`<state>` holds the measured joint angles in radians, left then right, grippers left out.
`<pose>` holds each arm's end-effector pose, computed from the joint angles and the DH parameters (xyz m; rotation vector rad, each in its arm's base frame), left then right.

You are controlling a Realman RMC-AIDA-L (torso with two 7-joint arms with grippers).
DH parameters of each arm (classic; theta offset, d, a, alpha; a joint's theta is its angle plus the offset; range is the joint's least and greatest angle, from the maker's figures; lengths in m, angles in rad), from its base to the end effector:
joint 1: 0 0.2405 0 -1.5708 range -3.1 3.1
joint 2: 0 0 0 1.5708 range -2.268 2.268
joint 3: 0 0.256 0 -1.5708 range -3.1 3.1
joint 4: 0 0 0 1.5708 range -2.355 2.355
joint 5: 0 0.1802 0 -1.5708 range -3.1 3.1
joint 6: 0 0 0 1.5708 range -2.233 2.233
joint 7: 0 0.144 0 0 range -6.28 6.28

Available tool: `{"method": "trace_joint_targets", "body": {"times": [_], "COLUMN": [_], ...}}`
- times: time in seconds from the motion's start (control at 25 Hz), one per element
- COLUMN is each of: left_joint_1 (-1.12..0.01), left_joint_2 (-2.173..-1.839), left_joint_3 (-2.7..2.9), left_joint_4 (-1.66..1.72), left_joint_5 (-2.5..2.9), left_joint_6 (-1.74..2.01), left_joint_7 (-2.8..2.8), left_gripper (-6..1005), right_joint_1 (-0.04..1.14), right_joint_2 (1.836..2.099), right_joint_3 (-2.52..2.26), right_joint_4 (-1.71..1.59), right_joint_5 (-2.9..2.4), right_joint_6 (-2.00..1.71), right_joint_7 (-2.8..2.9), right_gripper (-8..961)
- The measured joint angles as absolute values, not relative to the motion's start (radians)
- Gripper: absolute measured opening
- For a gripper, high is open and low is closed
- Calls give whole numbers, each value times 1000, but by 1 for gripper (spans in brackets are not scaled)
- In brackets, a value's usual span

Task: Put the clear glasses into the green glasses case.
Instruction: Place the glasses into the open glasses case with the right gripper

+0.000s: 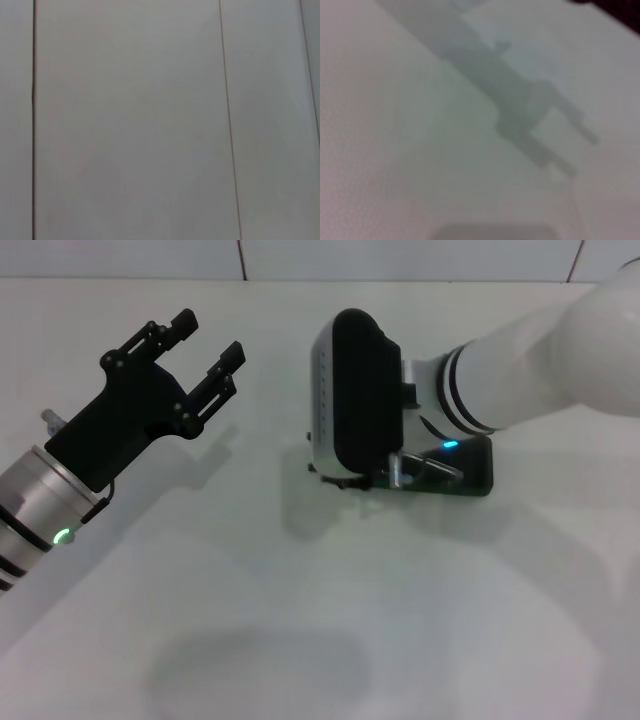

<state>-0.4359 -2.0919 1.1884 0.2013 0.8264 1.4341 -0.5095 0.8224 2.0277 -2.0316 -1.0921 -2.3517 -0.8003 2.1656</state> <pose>-0.2495 0.2972 -0.0156 -2.0763 -0.2746 -1.0203 0.1087 0.3527 -0.1029 -2.7288 -0.3757 -0.3542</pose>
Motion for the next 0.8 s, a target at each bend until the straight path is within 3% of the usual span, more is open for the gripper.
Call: {"method": "trace_joint_targets", "body": {"times": [0.48, 0.8], "left_joint_1": [-462, -473], "left_joint_2": [-2091, -2091], "left_joint_3": [1189, 1185], "left_joint_4": [201, 204], "left_joint_5": [830, 826], "left_joint_6": [1408, 1381], "left_joint_7": [-512, -512], "left_gripper": [619, 618], "right_joint_1": [754, 841], "right_joint_2": [2027, 2028], "right_joint_3": [-2026, -2065], "right_joint_4": [-1195, -1092], "right_joint_5": [-2411, -2315], "right_joint_6": [-795, -773], "right_joint_7": [2158, 2125], "right_gripper": [299, 300]}}
